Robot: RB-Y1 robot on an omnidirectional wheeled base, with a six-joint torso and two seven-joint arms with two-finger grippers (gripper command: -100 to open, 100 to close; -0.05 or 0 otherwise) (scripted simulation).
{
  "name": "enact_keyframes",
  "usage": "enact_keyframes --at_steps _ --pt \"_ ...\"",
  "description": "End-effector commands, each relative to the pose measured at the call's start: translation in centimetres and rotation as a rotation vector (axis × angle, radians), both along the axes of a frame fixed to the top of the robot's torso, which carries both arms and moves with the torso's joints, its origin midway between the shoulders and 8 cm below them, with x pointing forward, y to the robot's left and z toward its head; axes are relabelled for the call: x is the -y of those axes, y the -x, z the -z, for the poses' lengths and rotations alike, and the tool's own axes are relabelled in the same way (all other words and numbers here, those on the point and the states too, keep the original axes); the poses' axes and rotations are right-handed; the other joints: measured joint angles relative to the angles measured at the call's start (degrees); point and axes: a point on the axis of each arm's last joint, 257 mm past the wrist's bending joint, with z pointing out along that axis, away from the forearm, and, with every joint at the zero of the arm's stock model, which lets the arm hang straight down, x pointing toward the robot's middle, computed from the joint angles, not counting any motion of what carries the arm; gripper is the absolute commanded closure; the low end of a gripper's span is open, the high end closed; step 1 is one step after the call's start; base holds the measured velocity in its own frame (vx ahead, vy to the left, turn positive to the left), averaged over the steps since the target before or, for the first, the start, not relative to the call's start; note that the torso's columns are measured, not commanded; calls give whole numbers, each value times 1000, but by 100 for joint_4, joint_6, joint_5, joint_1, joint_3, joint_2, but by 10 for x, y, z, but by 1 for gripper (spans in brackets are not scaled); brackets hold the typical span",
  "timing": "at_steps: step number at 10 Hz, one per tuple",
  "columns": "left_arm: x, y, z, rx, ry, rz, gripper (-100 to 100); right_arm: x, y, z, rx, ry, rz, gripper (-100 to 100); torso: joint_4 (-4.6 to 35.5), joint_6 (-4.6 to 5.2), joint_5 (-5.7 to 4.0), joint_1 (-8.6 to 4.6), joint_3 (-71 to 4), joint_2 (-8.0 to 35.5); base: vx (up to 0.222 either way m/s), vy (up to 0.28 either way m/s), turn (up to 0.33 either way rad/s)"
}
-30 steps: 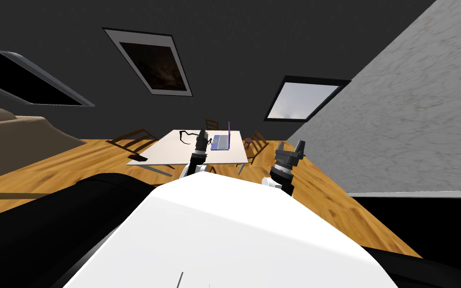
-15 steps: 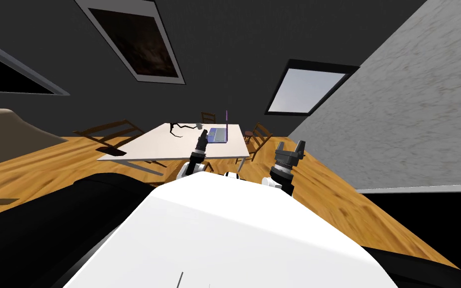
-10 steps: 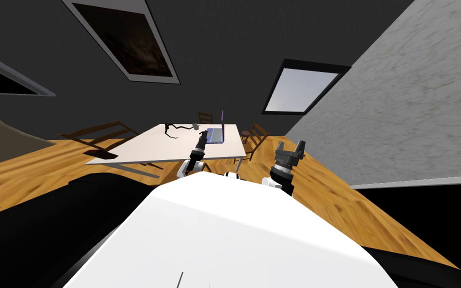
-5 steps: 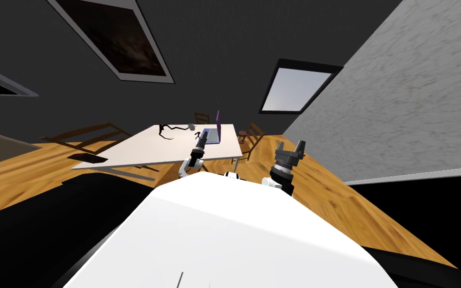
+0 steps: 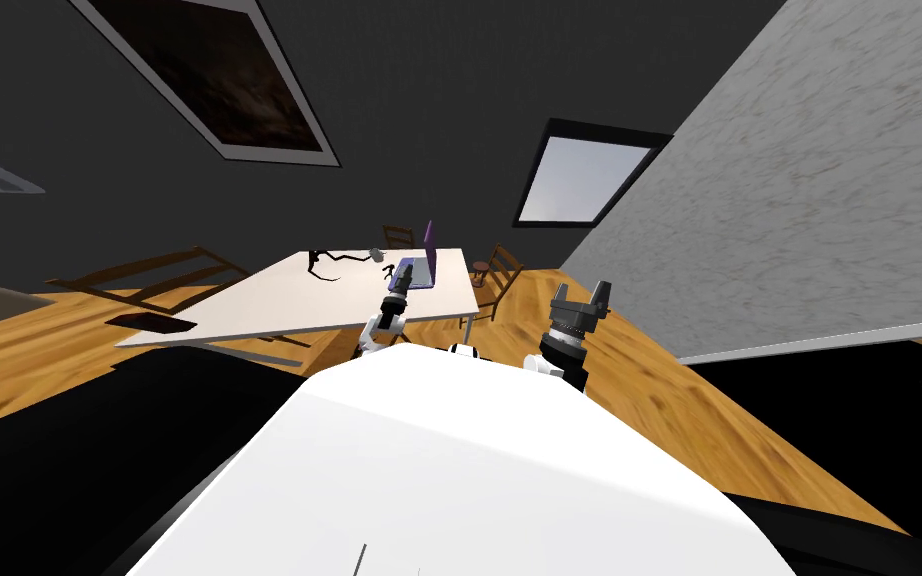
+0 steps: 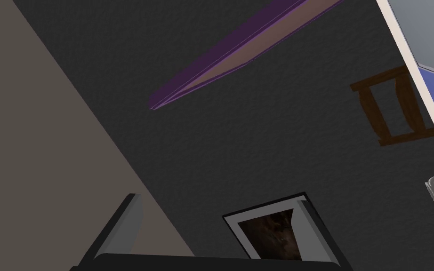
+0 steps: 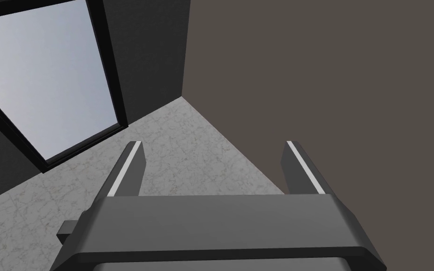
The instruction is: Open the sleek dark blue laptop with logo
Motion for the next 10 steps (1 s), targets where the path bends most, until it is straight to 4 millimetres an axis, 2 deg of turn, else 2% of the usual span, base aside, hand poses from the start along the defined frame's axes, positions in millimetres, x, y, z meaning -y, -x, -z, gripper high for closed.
enact_keyframes --at_steps 1,3,6,10 --pt "-12 -9 15 -35 -10 -41 -100 0 0 0 0 0 0 0 0 0 0 0 -1 -2 32 -45 -45" --pt "-29 -18 31 -80 -29 -88 -100 0 0 0 0 0 0 0 0 0 0 0 -1 -1 26 -69 -57" --pt "-36 -21 37 -97 -37 -104 -100 0 0 0 0 0 0 0 1 -1 2 7 2 2 20 -51 -28" --pt "-66 -33 62 -173 -76 -174 -100 0 0 0 0 0 0 0 -1 0 -3 -11 -2 -4 26 -53 -53"
